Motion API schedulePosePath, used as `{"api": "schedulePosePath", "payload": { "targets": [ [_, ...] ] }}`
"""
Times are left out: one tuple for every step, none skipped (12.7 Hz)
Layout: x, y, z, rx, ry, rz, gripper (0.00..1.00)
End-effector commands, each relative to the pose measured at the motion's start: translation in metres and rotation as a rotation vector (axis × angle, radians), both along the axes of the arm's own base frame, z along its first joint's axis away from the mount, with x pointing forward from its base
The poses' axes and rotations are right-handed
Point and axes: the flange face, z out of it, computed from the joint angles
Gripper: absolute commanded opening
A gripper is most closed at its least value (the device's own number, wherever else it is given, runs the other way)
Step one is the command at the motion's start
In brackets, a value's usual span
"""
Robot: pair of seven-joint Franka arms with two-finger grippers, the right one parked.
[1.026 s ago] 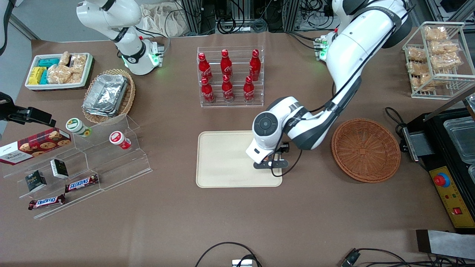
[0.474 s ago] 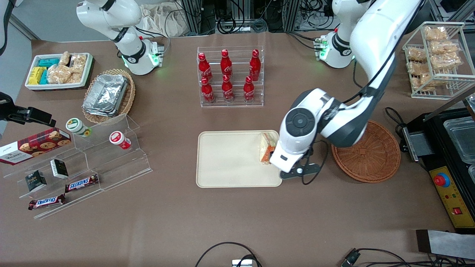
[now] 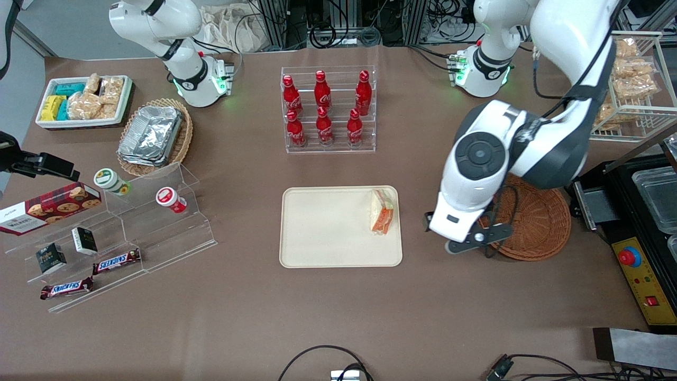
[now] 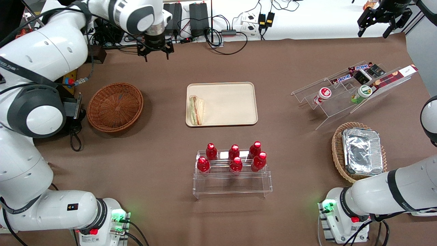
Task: Place sandwich from basket to tray
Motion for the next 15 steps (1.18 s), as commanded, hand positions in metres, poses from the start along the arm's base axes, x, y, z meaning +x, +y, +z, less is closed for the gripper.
{"api": "schedulePosePath", "payload": {
  "targets": [
    [-0.002, 0.041, 0.037, -0.007, 0.037, -0.027, 1.00],
    [-0.001, 0.056, 0.048, -0.024, 0.047, -0.044, 1.00],
    [0.000, 0.072, 0.054, -0.023, 0.060, -0.056, 1.00],
    [-0.001, 0.085, 0.061, -0.020, 0.077, -0.070, 1.00],
    [-0.004, 0.097, 0.070, -0.027, 0.087, -0.084, 1.00],
    [-0.003, 0.110, 0.075, -0.027, 0.090, -0.100, 1.00],
    [-0.004, 0.121, 0.082, -0.028, 0.090, -0.109, 1.00],
    [-0.004, 0.129, 0.086, -0.035, 0.106, -0.113, 1.00],
    [-0.004, 0.140, 0.091, -0.034, 0.117, -0.121, 1.00],
    [-0.004, 0.144, 0.095, -0.034, 0.125, -0.141, 1.00],
    [-0.002, 0.150, 0.097, -0.035, 0.124, -0.155, 1.00],
    [-0.004, 0.153, 0.102, -0.033, 0.117, -0.163, 1.00],
    [-0.004, 0.160, 0.105, -0.026, 0.115, -0.165, 1.00],
    [-0.003, 0.168, 0.106, -0.023, 0.116, -0.167, 1.00],
    [-0.006, 0.174, 0.112, -0.031, 0.112, -0.174, 1.00]
  ]
}}
